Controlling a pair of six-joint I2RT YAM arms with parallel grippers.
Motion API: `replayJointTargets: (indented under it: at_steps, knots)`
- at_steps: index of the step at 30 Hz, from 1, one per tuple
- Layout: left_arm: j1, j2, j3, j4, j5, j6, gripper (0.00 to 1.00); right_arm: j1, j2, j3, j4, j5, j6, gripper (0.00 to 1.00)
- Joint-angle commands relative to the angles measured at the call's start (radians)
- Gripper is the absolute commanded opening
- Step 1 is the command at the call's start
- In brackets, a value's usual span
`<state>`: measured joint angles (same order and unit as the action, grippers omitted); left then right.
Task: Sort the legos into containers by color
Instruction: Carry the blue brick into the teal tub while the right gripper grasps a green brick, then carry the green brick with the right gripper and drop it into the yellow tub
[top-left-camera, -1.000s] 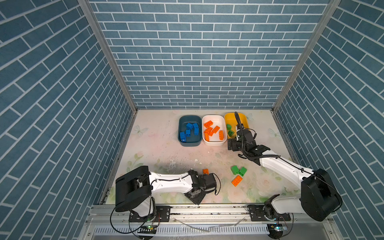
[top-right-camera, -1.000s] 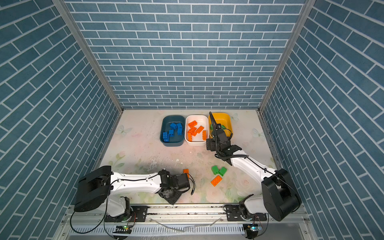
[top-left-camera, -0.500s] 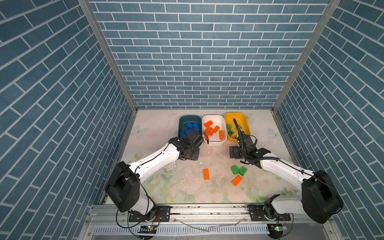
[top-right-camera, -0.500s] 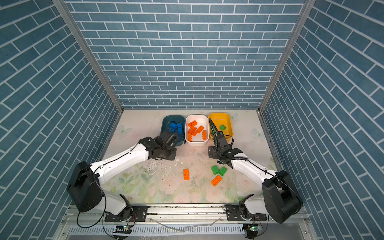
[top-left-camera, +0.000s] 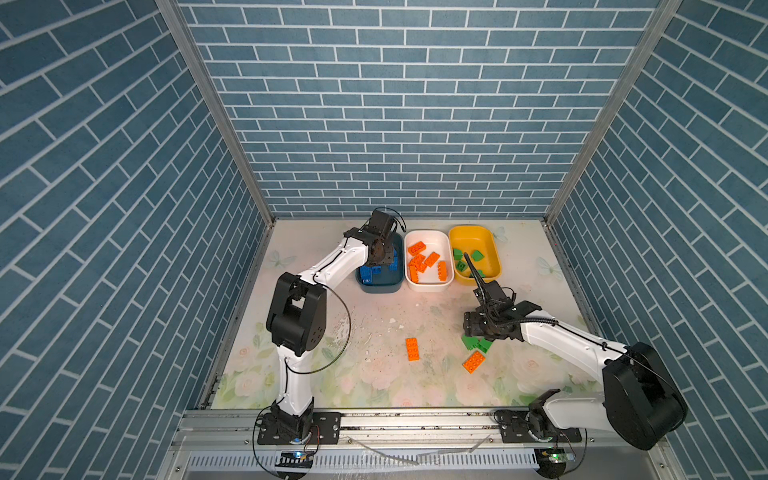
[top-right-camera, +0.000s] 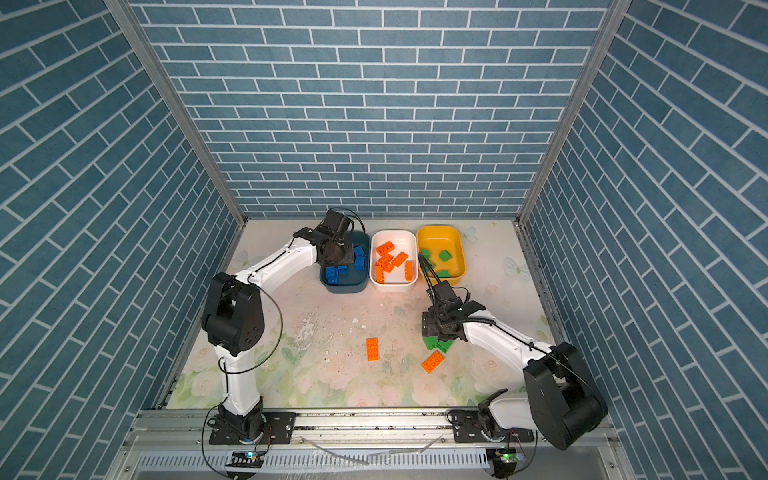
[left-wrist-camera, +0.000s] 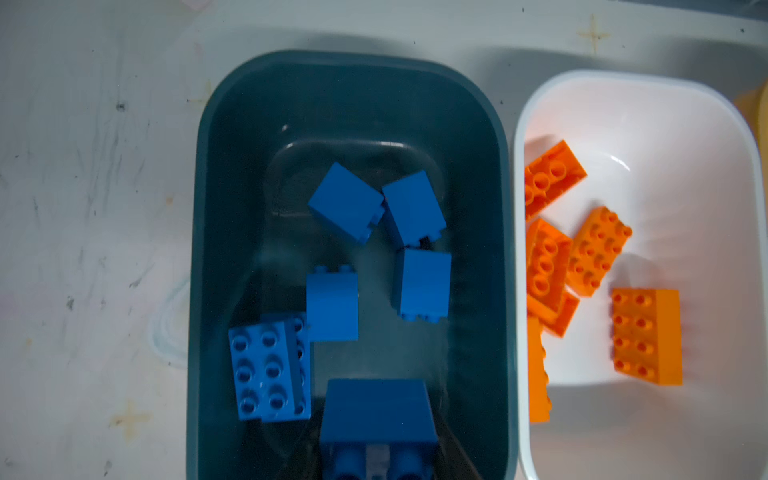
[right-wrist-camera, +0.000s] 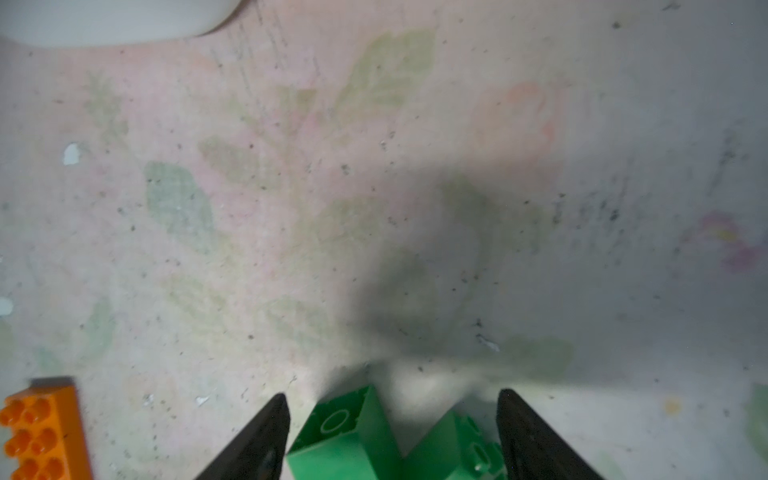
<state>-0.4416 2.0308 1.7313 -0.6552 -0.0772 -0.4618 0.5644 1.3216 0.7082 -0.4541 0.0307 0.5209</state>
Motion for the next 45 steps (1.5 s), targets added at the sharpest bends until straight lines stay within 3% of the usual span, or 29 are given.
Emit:
replayJointTargets:
  at_steps: [1, 3, 6, 11, 17, 24, 28, 34, 39, 45]
  knots:
    - [0.015, 0.057, 0.104, -0.093, 0.005, -0.010, 0.52, 0.016, -0.017, 0.022, -0.073, -0.085, -0.064, 0.77]
    - [0.015, 0.090, 0.157, -0.124, 0.010, -0.009, 0.65, 0.029, 0.001, 0.047, -0.099, -0.085, -0.081, 0.77]
    - [0.016, 0.095, 0.181, -0.133, 0.022, -0.014, 0.77, 0.060, 0.043, 0.080, -0.129, -0.088, -0.106, 0.75]
    - [0.017, 0.024, 0.105, -0.070, 0.071, -0.028, 0.87, 0.121, 0.114, 0.112, -0.172, -0.006, -0.109, 0.70]
    - [0.015, -0.057, 0.015, -0.040, 0.085, -0.028, 0.99, 0.145, 0.162, 0.114, -0.168, 0.006, -0.111, 0.58]
    - [0.014, -0.157, -0.095, 0.012, 0.133, -0.031, 0.99, 0.144, 0.150, 0.172, -0.163, 0.079, -0.134, 0.35]
    - [0.013, -0.231, -0.186, 0.051, 0.155, -0.044, 0.99, 0.104, 0.082, 0.214, -0.099, 0.091, -0.170, 0.32]
    - [-0.031, -0.365, -0.349, 0.087, 0.153, -0.053, 0.99, -0.039, 0.058, 0.278, 0.091, 0.041, -0.216, 0.30]
    - [-0.087, -0.450, -0.471, 0.095, 0.109, -0.111, 0.99, -0.152, 0.195, 0.414, 0.156, 0.037, -0.234, 0.30]
    - [-0.152, -0.505, -0.578, 0.104, 0.093, -0.182, 0.99, -0.220, 0.423, 0.657, 0.112, 0.058, -0.233, 0.32]
